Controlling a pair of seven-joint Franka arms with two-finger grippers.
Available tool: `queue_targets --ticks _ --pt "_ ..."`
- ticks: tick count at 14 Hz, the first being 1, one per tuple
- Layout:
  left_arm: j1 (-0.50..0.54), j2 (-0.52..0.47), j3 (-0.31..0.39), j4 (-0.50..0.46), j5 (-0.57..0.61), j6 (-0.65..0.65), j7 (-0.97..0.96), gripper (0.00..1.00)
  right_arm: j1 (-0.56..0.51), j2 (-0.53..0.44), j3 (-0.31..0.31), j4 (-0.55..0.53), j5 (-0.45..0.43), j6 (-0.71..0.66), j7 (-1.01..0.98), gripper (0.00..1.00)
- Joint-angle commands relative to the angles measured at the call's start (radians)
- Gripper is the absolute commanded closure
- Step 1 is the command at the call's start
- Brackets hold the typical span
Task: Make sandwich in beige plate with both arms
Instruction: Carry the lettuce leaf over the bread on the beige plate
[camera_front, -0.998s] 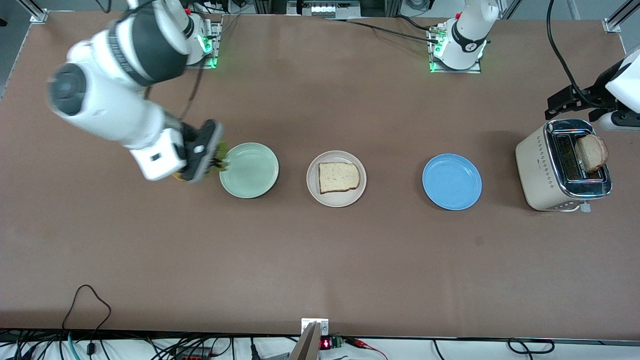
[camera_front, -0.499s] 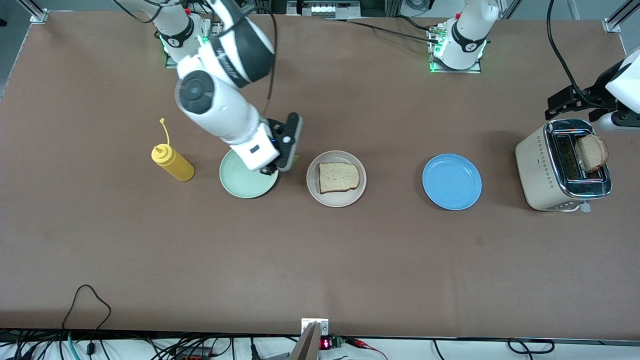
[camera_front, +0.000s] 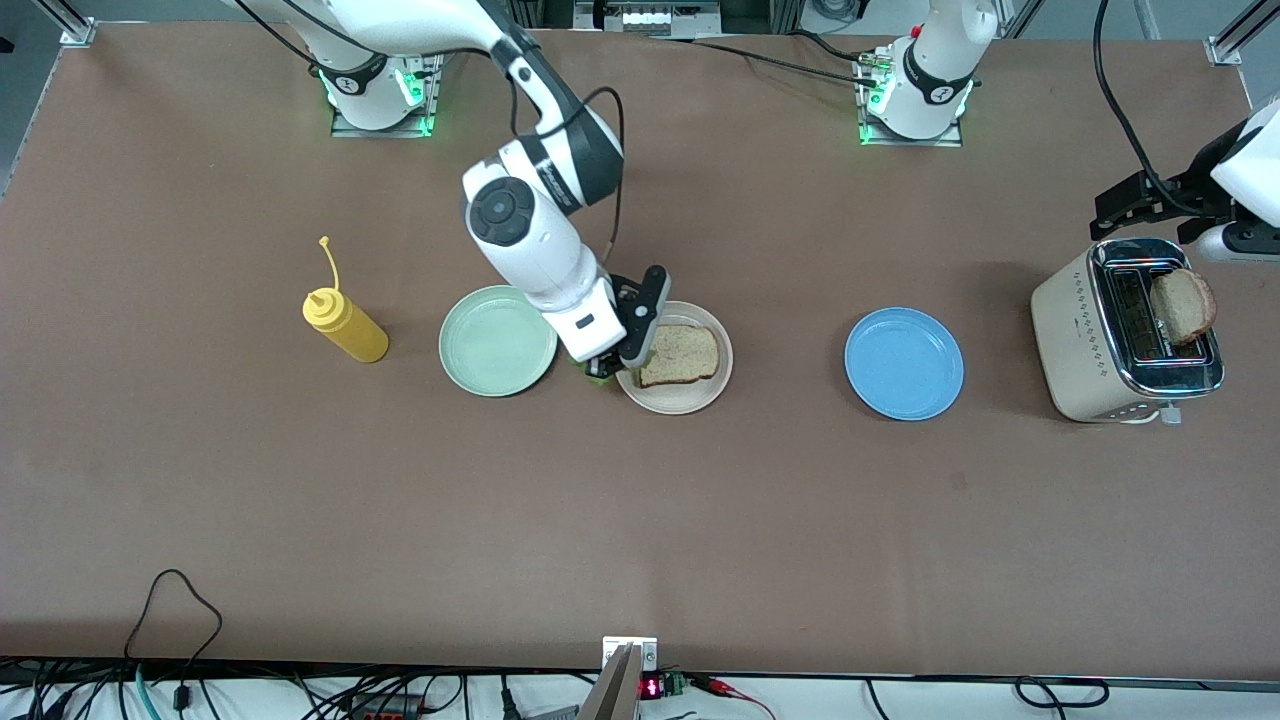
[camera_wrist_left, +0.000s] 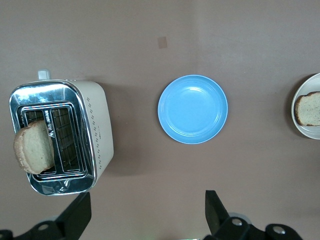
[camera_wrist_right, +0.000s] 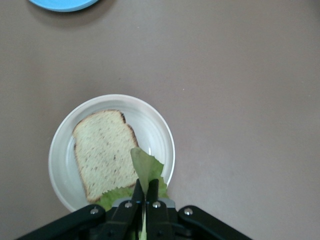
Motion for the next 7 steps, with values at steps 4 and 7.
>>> queue_targets --ticks 4,7 --pt "0.002 0.014 -0.003 0.032 0.010 -0.023 0.004 0.00 0.106 0.120 -0.014 0.023 0.013 0.205 0.121 1.00" --pt "0.002 0.014 -0.003 0.032 0.010 -0.021 0.002 0.00 0.126 0.155 -0.014 0.022 0.012 0.271 0.141 0.95"
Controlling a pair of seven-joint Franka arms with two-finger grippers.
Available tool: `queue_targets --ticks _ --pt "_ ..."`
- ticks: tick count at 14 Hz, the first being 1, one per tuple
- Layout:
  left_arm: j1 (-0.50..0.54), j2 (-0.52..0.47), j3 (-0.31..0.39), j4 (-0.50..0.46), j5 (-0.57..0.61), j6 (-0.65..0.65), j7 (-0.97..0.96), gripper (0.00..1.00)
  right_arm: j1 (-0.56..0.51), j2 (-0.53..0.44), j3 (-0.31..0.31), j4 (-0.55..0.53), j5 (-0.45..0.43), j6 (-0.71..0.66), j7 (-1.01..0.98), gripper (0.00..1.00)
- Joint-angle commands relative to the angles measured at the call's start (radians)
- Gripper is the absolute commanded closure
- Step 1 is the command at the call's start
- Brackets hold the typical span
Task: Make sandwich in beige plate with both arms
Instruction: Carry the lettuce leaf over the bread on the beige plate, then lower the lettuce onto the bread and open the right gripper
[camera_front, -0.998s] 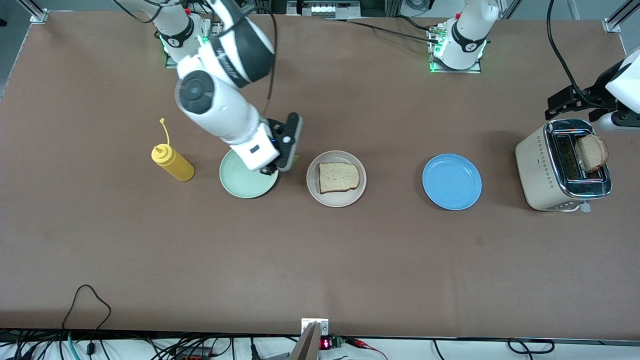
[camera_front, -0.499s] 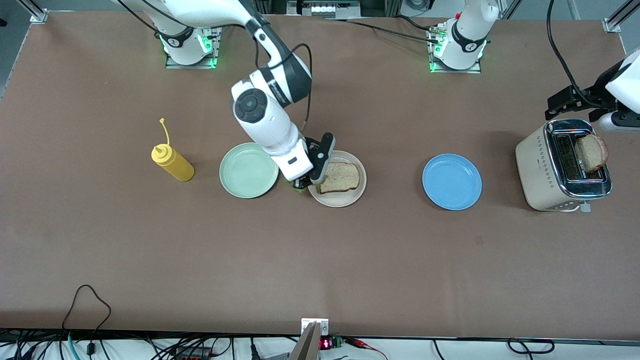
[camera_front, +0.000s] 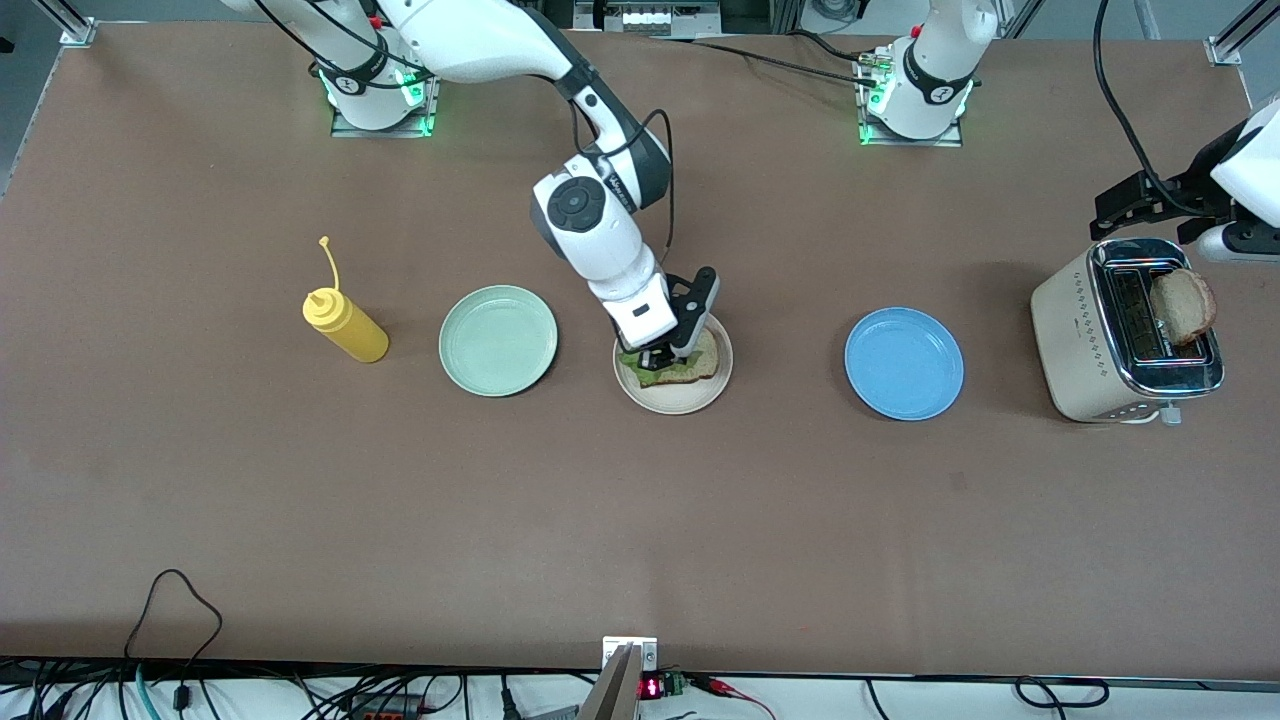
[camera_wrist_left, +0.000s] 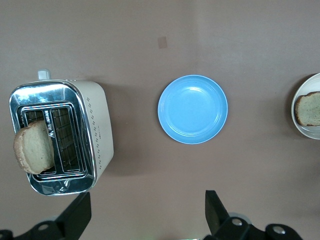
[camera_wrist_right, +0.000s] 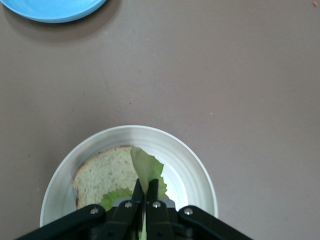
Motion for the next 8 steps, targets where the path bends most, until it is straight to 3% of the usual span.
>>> queue_targets --ticks 1,2,5,8 --pt "0.001 0.013 -0.003 0.032 0.010 -0.021 0.002 0.00 0.013 0.026 -0.014 0.021 0.013 0.031 0.020 0.68" --pt "0.001 0.013 -0.003 0.032 0.010 -0.021 0.004 0.00 0.012 0.023 -0.014 0.021 0.015 0.030 0.036 0.01" --pt "0.002 0.013 -0.003 0.032 0.008 -0.021 0.002 0.00 0.001 -0.002 -0.020 0.023 0.015 0.005 0.076 0.00" --pt "0.001 0.013 -0.003 0.032 0.008 -0.021 0.001 0.00 -0.057 -0.100 -0.032 0.026 0.013 -0.174 0.104 0.00"
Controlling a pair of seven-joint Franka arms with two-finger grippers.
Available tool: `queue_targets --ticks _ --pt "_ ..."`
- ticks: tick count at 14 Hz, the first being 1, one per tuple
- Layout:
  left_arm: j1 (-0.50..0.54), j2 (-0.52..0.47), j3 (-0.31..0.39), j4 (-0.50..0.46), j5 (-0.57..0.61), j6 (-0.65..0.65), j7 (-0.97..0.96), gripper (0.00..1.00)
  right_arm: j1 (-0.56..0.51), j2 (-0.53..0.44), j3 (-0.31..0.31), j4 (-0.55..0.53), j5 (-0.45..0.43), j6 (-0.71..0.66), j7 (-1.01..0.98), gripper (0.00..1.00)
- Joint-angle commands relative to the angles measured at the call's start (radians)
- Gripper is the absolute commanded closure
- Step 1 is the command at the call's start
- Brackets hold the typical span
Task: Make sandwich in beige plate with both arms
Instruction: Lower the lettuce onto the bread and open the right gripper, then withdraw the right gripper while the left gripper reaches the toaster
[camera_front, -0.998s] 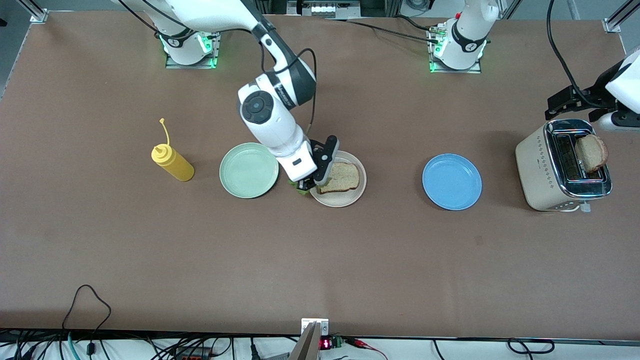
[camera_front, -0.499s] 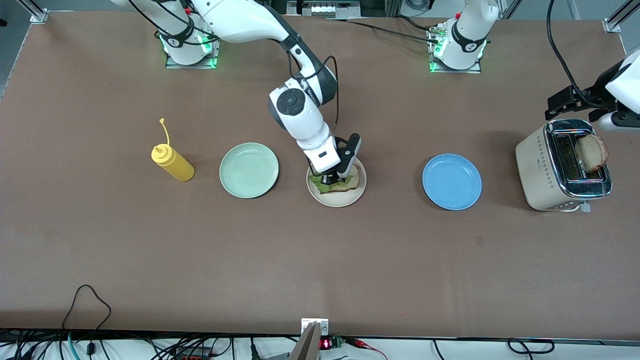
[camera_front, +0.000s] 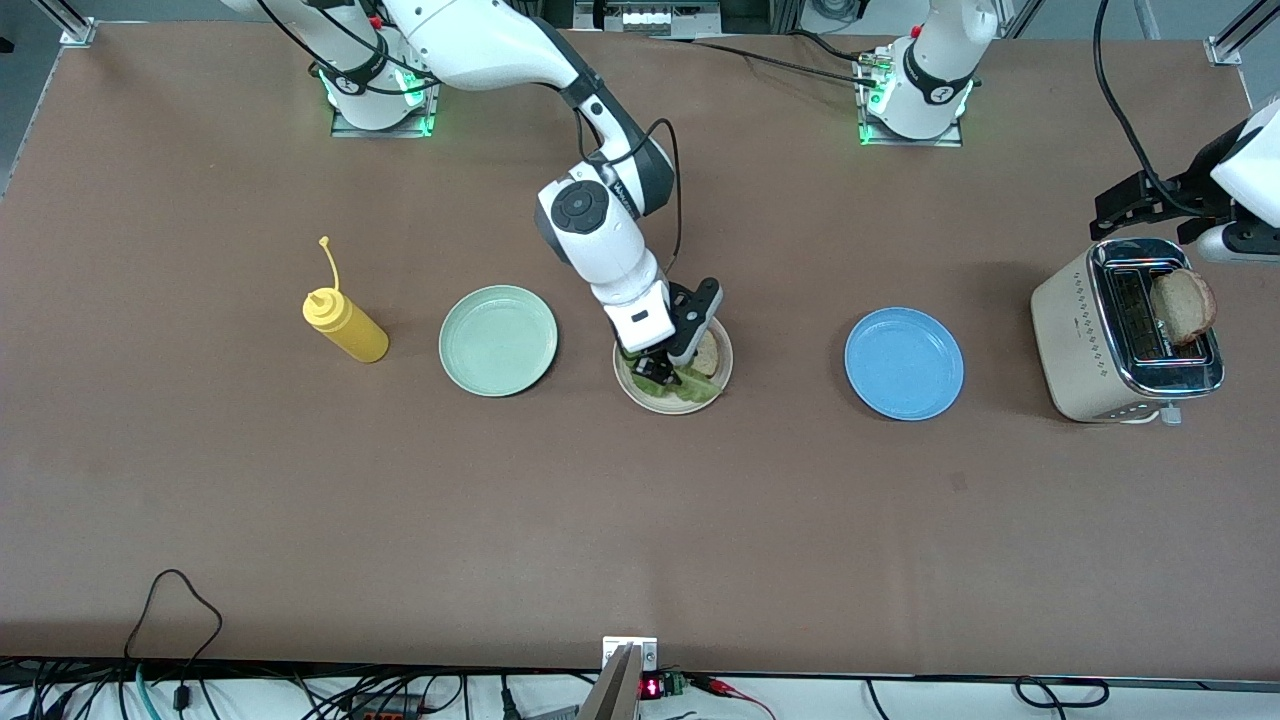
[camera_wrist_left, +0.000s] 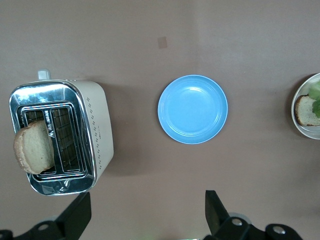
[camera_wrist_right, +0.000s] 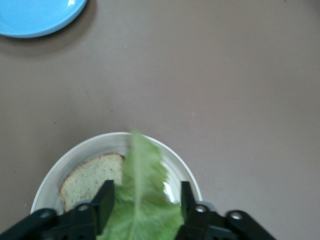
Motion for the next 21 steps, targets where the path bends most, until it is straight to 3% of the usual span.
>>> queue_targets --ticks 1,6,9,12,14,17,21 --pt "0.001 0.013 -0.002 0.032 0.008 -0.021 -0.007 0.00 -0.074 -0.124 0.005 -0.013 0.012 -0.157 0.038 0.00" --pt "-0.004 0.036 -0.002 0.045 0.013 -0.023 -0.010 0.00 -0.215 -0.276 0.013 -0.024 -0.038 -0.427 0.203 0.00" --pt "-0.010 0.107 -0.002 0.105 0.007 -0.096 -0.010 0.00 -0.289 -0.351 0.014 -0.024 -0.141 -0.554 0.288 0.00" --pt "0.016 0.222 0.014 0.171 0.020 -0.121 -0.002 0.00 -0.388 -0.391 0.017 -0.024 -0.158 -0.663 0.331 0.00" --pt "0.074 0.231 0.014 0.158 0.036 -0.127 0.016 0.00 -0.486 -0.416 0.054 -0.024 -0.158 -0.720 0.331 0.00" --pt "0.133 0.274 0.013 0.151 0.169 -0.095 0.091 0.00 -0.624 -0.467 0.114 -0.039 -0.233 -0.770 0.336 0.00" --pt "0.271 0.323 0.013 0.124 0.177 0.038 0.293 0.00 -0.828 -0.551 0.206 -0.048 -0.280 -0.915 0.388 0.00"
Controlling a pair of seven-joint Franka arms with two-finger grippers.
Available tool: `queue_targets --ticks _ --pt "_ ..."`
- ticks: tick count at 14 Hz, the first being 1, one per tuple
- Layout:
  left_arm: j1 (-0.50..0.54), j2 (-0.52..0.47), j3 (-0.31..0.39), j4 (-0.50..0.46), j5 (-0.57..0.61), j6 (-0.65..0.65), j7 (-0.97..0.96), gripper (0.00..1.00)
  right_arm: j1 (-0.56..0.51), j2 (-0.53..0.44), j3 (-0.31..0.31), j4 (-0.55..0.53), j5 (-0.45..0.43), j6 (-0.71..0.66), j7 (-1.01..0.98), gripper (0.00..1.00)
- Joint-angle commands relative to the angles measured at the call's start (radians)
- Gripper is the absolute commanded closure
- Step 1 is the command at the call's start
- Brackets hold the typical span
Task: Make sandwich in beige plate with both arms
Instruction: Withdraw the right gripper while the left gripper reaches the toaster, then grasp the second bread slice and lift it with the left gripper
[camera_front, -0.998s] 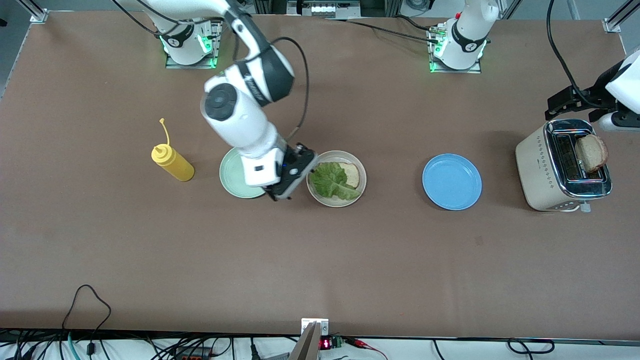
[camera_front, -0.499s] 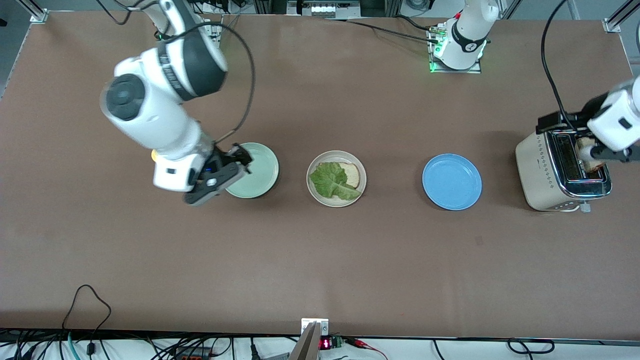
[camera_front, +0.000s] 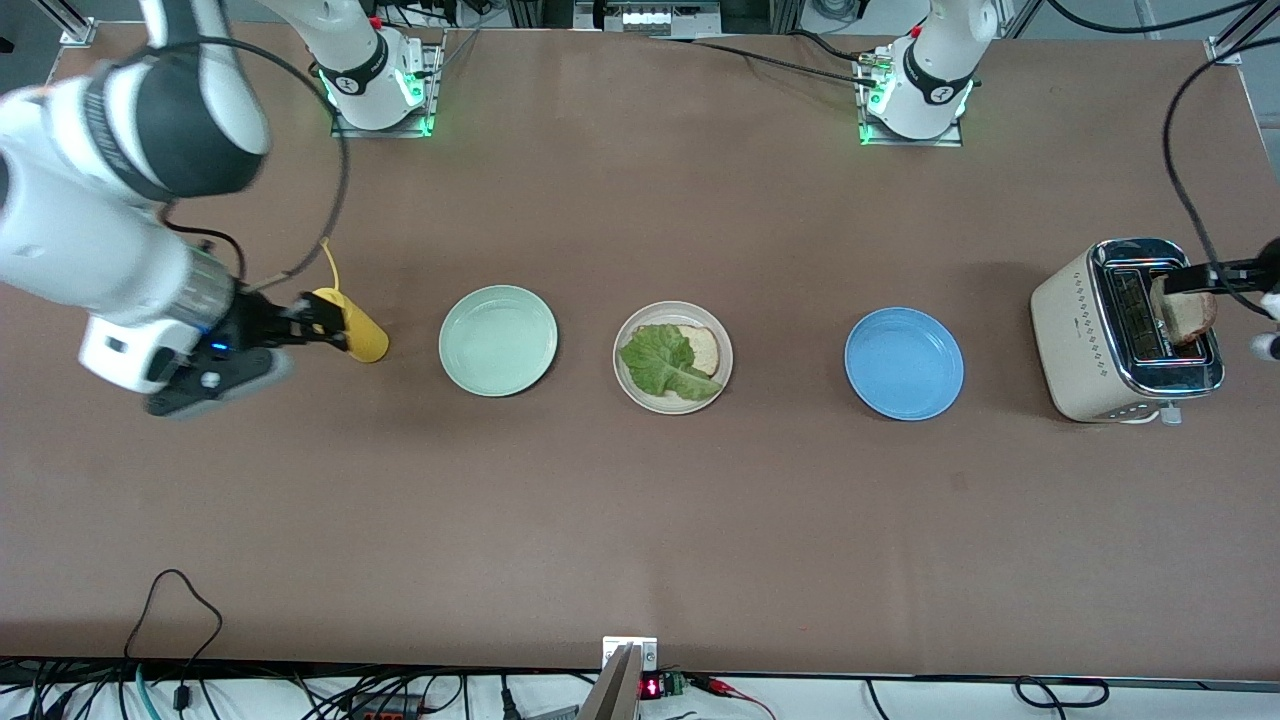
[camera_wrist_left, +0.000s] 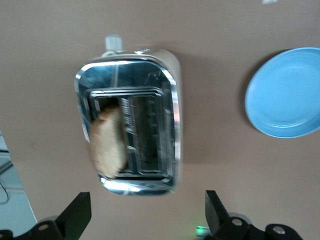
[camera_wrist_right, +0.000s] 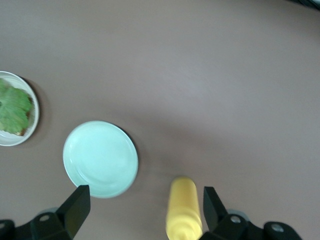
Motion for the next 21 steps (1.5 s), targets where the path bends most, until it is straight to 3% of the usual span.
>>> queue_targets --ticks 1,5,8,9,11,14,16,18,21 --pt "0.057 0.026 -0.008 -0.034 0.017 0.088 0.123 0.00 -0.143 -0.090 0.096 -0.043 -0.047 -0.089 0.038 0.00" --pt "0.126 0.020 -0.016 -0.160 0.014 0.245 0.168 0.04 -0.206 -0.204 0.102 -0.103 -0.108 -0.105 0.053 0.00" --pt "0.155 0.018 -0.017 -0.256 0.012 0.361 0.174 0.14 -0.200 -0.284 0.096 -0.173 -0.136 -0.094 0.156 0.00" --pt "0.160 0.018 -0.017 -0.281 0.012 0.384 0.174 0.23 -0.198 -0.316 0.095 -0.221 -0.136 -0.067 0.158 0.00" --pt "0.163 0.020 -0.017 -0.292 0.012 0.382 0.174 0.59 -0.197 -0.363 0.093 -0.304 -0.135 0.007 0.158 0.00" --pt "0.163 0.018 -0.017 -0.283 0.011 0.337 0.173 0.95 -0.186 -0.346 0.067 -0.284 -0.124 0.007 0.152 0.00" --pt "0.163 0.012 -0.016 -0.278 0.011 0.325 0.174 0.99 -0.155 -0.337 0.021 -0.266 -0.121 0.004 0.144 0.00" --pt "0.163 -0.014 -0.014 -0.272 0.011 0.282 0.173 0.99 -0.151 -0.329 0.018 -0.258 -0.120 0.002 0.146 0.00" --pt "0.155 -0.055 -0.025 -0.171 0.012 0.114 0.168 0.99 -0.132 -0.331 0.007 -0.258 -0.120 0.002 0.158 0.00"
